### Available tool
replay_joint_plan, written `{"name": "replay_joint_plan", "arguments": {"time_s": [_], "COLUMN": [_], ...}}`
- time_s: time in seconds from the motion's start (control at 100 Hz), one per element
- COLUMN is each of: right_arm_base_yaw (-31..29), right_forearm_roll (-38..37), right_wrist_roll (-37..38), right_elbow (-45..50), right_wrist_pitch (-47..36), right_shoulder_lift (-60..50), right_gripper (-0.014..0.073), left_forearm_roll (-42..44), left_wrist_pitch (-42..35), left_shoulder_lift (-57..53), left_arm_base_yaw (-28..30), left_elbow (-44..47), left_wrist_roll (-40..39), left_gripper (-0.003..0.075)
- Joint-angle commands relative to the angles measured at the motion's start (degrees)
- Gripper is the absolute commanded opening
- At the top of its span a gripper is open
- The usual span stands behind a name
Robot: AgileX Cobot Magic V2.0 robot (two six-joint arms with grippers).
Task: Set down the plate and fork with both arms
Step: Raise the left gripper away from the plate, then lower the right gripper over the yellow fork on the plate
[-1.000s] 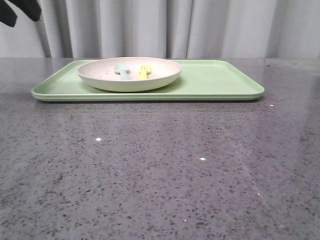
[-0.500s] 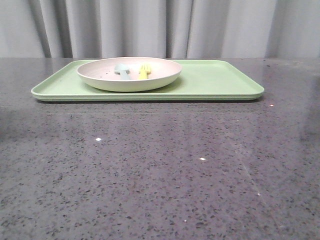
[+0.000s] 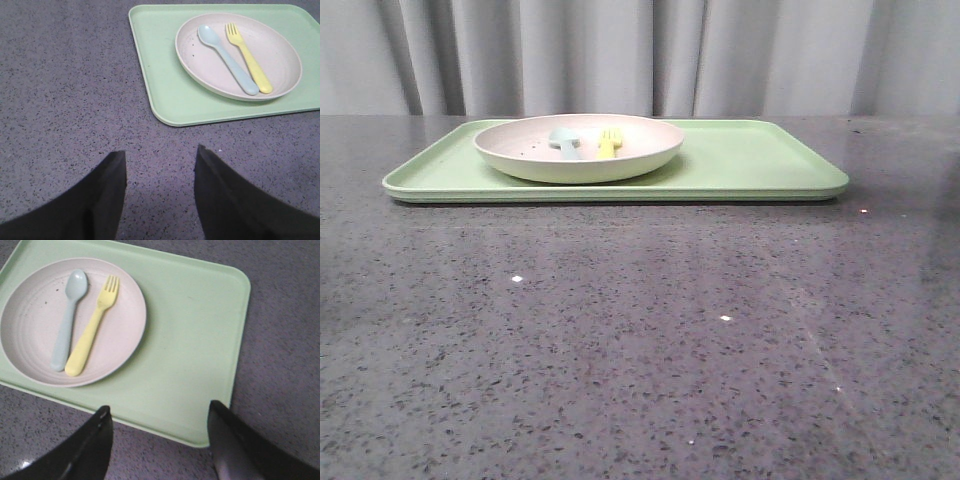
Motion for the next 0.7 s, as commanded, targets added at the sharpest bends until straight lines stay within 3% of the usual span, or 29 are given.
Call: {"name": "replay_joint_plan", "arguments": {"time_s": [0.0,0.5,0.69], "right_arm_base_yaw": [1.35,3.94,3.94], "right_forearm_roll": [-0.41,6.17,6.81], "right_wrist_roll": [-0.63,-0.57,0.23], "right_elbow": [-6.51,-35.85,-41.49], "right_wrist_pitch": [-1.41,9.05,11.09], "right_shoulder_lift": [2.06,28.01,34.73], "right_gripper": [0.0435,0.0435,0.0435], "left_forearm_roll": [-0.23,-0.82,-1.79], "left_wrist_pitch": [-3.02,-2.88,-2.88], "left_shoulder_lift": [-0.40,-0.40,-0.40], "left_arm_base_yaw": [-0.33,-0.33,-0.33], "left_elbow": [-1.59,-1.59,-1.59], "left_wrist_roll": [-0.56,-0.56,-0.56], "left_gripper": [0.0312,0.0312,0.0312]}}
